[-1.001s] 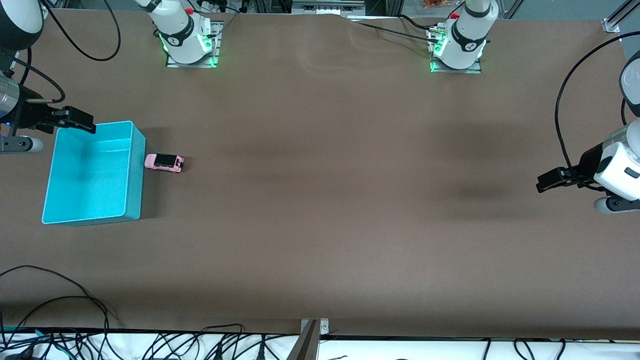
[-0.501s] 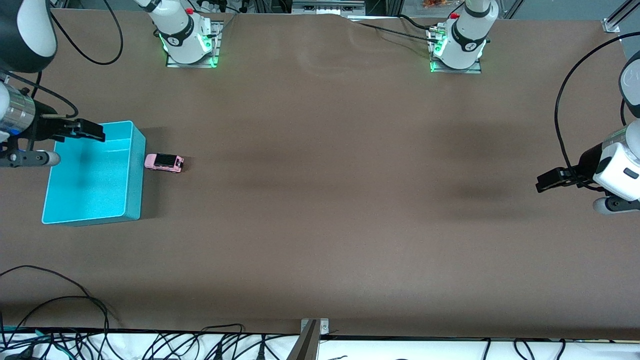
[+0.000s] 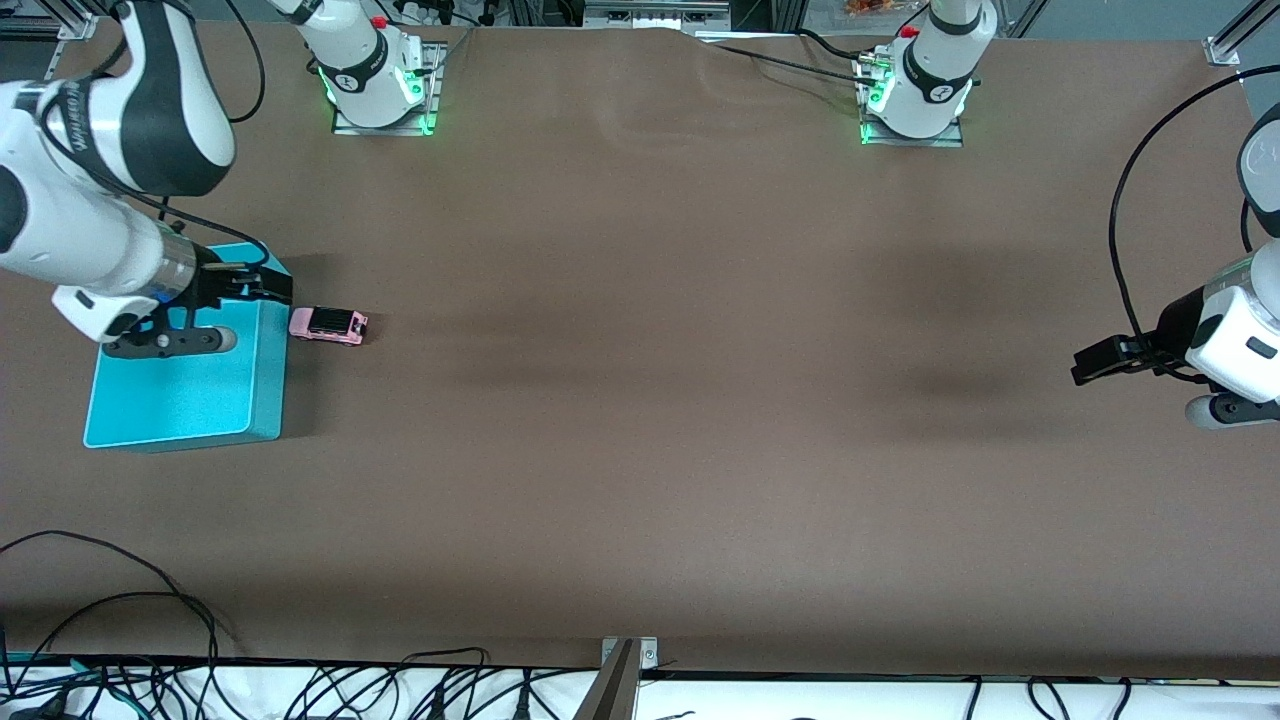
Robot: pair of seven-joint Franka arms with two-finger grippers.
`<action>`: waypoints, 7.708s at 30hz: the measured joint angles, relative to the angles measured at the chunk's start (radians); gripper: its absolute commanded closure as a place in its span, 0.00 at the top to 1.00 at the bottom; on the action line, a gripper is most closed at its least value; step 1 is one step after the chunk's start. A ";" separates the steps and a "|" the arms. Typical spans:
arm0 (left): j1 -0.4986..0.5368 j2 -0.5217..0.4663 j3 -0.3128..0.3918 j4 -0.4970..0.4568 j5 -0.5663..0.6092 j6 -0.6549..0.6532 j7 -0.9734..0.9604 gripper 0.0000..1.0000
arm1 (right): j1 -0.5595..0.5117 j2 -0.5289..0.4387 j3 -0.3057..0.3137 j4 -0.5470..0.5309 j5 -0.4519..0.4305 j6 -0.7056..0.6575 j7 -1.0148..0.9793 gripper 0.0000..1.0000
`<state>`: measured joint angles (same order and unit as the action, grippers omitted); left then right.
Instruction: Wind and store pink jeep toy
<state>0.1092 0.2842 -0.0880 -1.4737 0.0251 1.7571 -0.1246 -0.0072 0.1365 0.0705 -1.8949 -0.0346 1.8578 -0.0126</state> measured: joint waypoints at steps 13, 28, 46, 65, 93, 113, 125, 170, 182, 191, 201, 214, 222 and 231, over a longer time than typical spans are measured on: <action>0.001 0.000 0.001 0.000 0.000 0.000 0.000 1.00 | -0.002 -0.043 0.000 -0.245 0.000 0.266 0.000 1.00; 0.002 0.000 0.001 -0.001 0.000 0.000 0.000 1.00 | -0.004 -0.064 -0.011 -0.418 0.000 0.396 0.044 1.00; 0.002 0.000 0.001 -0.001 0.000 0.000 0.000 1.00 | -0.004 -0.064 -0.018 -0.607 0.000 0.641 0.602 1.00; 0.002 0.001 0.001 -0.001 0.000 0.000 0.000 1.00 | -0.004 -0.005 -0.021 -0.618 0.000 0.775 1.092 1.00; 0.003 0.002 0.001 -0.002 0.000 0.000 0.000 1.00 | -0.006 0.048 -0.054 -0.617 0.000 0.880 1.298 1.00; 0.003 0.002 0.001 -0.002 0.000 0.000 0.000 1.00 | -0.007 0.077 -0.111 -0.608 -0.022 0.900 1.314 0.00; 0.003 0.002 0.001 -0.002 0.000 0.000 0.000 1.00 | -0.005 0.075 -0.088 -0.556 -0.025 0.902 1.316 0.00; 0.006 0.002 0.001 -0.002 0.000 0.000 0.000 1.00 | -0.057 0.077 -0.205 -0.143 -0.026 0.381 0.088 0.00; 0.007 0.002 0.001 -0.002 0.000 0.000 0.000 1.00 | -0.146 0.146 -0.217 -0.149 -0.039 0.367 -0.137 0.00; 0.007 0.002 0.001 -0.002 0.000 0.000 0.000 1.00 | -0.204 0.236 -0.218 -0.148 -0.068 0.391 -0.278 0.00; 0.007 0.003 0.001 -0.003 0.000 0.000 0.000 1.00 | -0.278 0.312 -0.217 -0.147 -0.069 0.478 -0.317 0.00; 0.007 0.003 0.001 -0.008 0.000 0.000 0.000 1.00 | -0.283 0.324 -0.206 -0.144 -0.069 0.479 -0.314 0.86; 0.007 0.003 0.001 -0.010 0.000 0.000 0.000 1.00 | -0.284 0.336 -0.164 -0.140 -0.068 0.486 -0.246 0.87; 0.007 0.003 0.001 -0.011 0.000 0.000 0.000 1.00 | -0.284 0.260 -0.151 -0.127 -0.068 0.436 -0.205 0.96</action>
<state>0.1163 0.2876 -0.0873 -1.4843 0.0254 1.7570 -0.1246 -0.2911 0.3966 -0.0809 -2.0222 -0.1030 2.2937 -0.2173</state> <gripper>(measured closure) 0.000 0.106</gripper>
